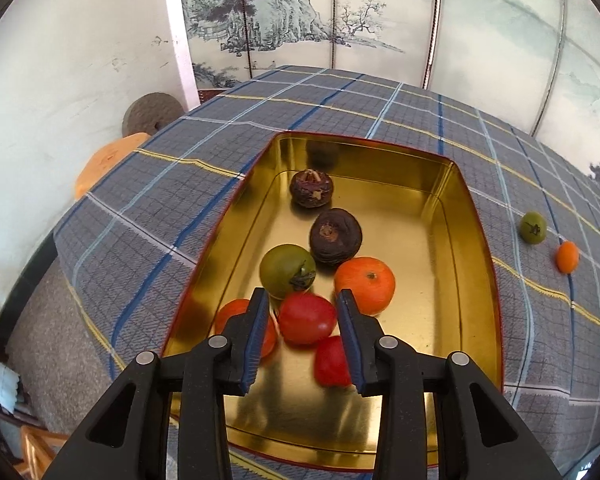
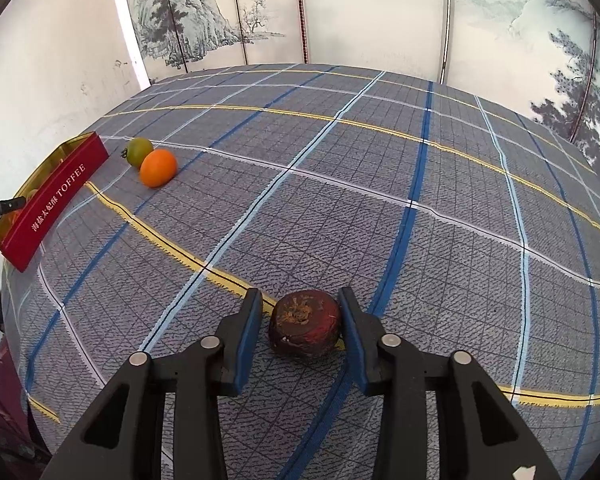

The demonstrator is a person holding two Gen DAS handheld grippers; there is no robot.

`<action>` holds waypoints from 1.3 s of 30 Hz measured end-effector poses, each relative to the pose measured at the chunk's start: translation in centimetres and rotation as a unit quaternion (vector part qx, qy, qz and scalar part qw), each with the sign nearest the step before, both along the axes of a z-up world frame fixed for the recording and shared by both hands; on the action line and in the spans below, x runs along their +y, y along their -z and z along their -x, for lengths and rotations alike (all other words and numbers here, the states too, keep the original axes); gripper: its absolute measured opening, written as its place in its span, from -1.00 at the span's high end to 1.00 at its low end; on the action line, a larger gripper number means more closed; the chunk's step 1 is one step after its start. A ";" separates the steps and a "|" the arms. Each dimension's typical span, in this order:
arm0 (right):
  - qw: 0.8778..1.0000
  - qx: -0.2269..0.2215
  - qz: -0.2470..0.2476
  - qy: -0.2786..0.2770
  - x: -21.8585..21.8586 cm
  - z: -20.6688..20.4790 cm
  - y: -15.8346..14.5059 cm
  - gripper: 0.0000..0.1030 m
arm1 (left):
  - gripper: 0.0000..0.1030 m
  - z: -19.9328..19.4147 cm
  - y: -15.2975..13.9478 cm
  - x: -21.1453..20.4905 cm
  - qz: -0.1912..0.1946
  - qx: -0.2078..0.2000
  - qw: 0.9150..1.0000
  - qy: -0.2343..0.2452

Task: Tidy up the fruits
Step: 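Carry the red tomato with the left gripper into the tin and release, then carry the mangosteen with the right gripper into the tin and release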

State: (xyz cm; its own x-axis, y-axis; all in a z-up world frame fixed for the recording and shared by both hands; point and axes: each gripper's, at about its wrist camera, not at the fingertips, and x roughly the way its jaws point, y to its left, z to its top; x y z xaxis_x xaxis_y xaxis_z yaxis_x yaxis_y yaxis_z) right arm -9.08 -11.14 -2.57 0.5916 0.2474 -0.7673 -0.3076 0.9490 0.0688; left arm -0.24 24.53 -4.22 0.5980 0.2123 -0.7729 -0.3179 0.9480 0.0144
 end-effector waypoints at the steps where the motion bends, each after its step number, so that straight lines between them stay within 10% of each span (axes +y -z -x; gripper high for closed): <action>1: 1.000 0.000 -0.002 0.000 0.0 0.0 0.0 0.38 | 0.13 0.1 -0.2 0.0 -0.006 -0.003 1.000 -0.004; 10: 1.000 -0.002 -0.014 0.000 0.6 0.6 -0.1 0.39 | -0.36 1.1 -1.8 -0.3 -0.051 -0.032 0.998 -0.016; 27: 0.999 -0.008 -0.036 0.006 0.4 2.5 -0.8 0.39 | -0.40 2.8 -3.1 -3.3 -0.063 -0.041 0.997 0.025; 39: 0.982 -0.048 -0.068 -0.171 15.3 0.7 -7.8 0.39 | -0.45 4.2 -3.5 -1.6 -0.058 -0.056 0.997 0.013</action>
State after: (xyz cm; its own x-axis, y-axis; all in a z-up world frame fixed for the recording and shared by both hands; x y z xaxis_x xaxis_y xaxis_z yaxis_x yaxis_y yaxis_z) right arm -9.78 4.14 5.21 0.5246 0.5403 -0.6580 -0.6180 0.7732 0.1422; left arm -4.40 22.89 -0.71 0.6858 0.2801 -0.6718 -0.2991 0.9499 0.0908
